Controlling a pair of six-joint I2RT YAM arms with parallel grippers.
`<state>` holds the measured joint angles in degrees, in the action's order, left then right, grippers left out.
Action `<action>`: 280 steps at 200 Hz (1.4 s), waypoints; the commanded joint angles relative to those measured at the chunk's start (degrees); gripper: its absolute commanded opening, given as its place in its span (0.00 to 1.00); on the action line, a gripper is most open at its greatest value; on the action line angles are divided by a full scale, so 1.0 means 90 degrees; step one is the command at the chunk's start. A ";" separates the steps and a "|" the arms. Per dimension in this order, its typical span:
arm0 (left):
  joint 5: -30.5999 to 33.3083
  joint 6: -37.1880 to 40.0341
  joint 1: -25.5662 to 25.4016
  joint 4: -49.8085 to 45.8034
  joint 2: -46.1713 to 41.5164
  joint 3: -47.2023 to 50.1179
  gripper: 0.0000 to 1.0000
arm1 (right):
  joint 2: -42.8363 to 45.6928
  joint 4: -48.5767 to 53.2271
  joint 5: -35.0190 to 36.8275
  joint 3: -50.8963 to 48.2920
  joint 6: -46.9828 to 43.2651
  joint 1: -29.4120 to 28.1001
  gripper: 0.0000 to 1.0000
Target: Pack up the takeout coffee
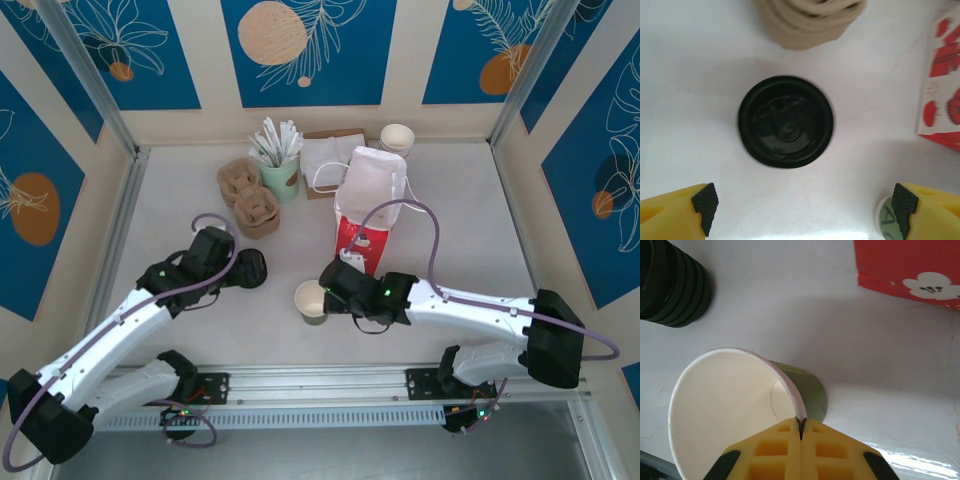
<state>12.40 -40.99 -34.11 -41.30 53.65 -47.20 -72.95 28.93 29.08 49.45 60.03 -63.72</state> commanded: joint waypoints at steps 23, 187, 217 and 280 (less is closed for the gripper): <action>-0.0176 -0.0267 0.0409 -0.0338 -0.0060 0.0349 0.89 | -0.0039 -0.0420 -0.0178 0.0119 0.0161 0.0017 0.00; -0.0733 -0.0162 0.1070 0.0409 0.0422 0.0747 0.78 | 0.0149 0.0738 0.0047 0.0880 0.0072 0.0191 0.44; -0.0850 -0.0133 0.1209 0.0667 0.0698 0.0753 0.74 | 0.0375 0.0995 0.0070 0.1175 -0.0037 0.0179 0.44; -0.0994 -0.0077 0.1330 0.1092 0.1578 0.0531 0.55 | 0.0534 0.1483 0.0047 0.1613 -0.0098 0.0226 0.44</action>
<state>4.56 -41.98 -22.98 -33.56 66.08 -40.86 -69.43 39.07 28.29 61.95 59.83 -62.11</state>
